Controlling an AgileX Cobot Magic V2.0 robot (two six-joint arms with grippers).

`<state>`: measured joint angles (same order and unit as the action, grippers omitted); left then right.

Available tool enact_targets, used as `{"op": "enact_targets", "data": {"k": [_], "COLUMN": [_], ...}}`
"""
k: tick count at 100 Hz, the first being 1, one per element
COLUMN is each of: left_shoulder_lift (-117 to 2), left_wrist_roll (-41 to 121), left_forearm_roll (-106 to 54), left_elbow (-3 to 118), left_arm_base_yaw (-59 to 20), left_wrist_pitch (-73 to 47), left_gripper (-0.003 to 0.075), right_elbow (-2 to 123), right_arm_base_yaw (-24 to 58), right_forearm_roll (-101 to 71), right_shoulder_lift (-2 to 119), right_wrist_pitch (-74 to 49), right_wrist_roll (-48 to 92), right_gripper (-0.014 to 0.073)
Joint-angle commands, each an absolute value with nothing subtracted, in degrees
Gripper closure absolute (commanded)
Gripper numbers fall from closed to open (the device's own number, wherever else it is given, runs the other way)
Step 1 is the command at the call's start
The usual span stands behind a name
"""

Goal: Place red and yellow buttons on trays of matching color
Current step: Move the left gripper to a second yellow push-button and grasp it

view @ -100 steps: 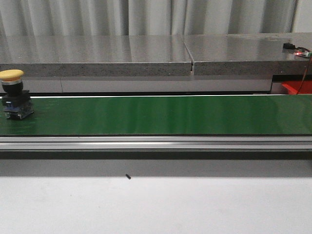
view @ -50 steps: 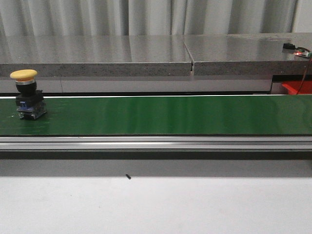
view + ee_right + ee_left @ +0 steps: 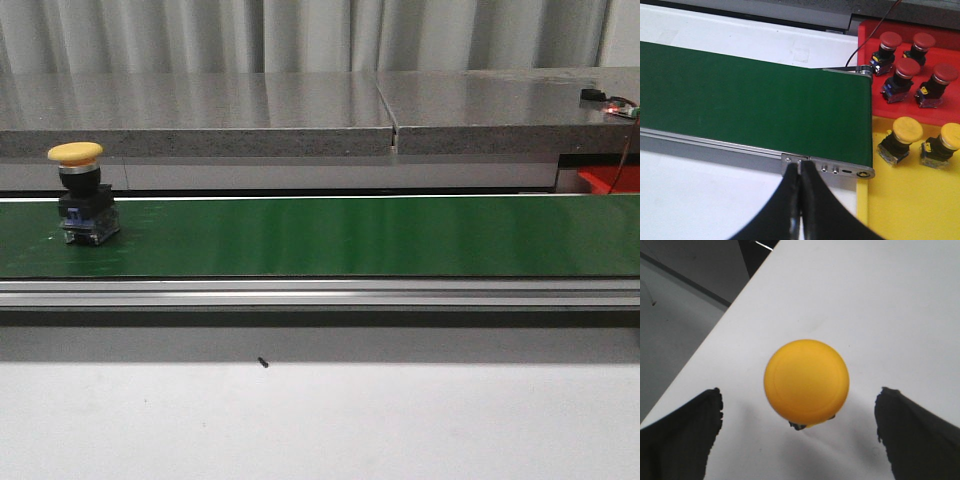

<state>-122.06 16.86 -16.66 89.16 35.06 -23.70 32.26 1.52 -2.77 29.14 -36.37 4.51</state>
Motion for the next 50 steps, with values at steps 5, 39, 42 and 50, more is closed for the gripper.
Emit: {"op": "enact_targets", "data": {"k": [5,39,42,50], "left_shoulder_lift": [-119.17,-119.17,-119.17,-119.17], "left_wrist_roll": [16.3,16.3,16.3,16.3], "left_forearm_roll": [-17.78,-17.78,-17.78,-17.78], "left_elbow": [90.96,90.96,90.96,90.96], "left_arm_base_yaw": [34.99,34.99,34.99,34.99], "left_wrist_pitch": [-21.15,-18.71,-18.59,-18.5], "left_gripper": [0.0157,0.0202,0.0222,0.0286], "right_elbow": [33.72,33.72,33.72,33.72], "right_arm_base_yaw": [1.04,1.04,1.04,1.04], "right_forearm_roll": [-2.37,-2.37,-2.37,-2.37], "right_shoulder_lift": [29.26,29.26,29.26,29.26], "right_wrist_pitch": [-32.75,-32.75,-32.75,-32.75], "right_wrist_roll": [4.72,4.72,4.72,4.72], "right_gripper": [0.0662,0.0662,0.0662,0.0662]}}
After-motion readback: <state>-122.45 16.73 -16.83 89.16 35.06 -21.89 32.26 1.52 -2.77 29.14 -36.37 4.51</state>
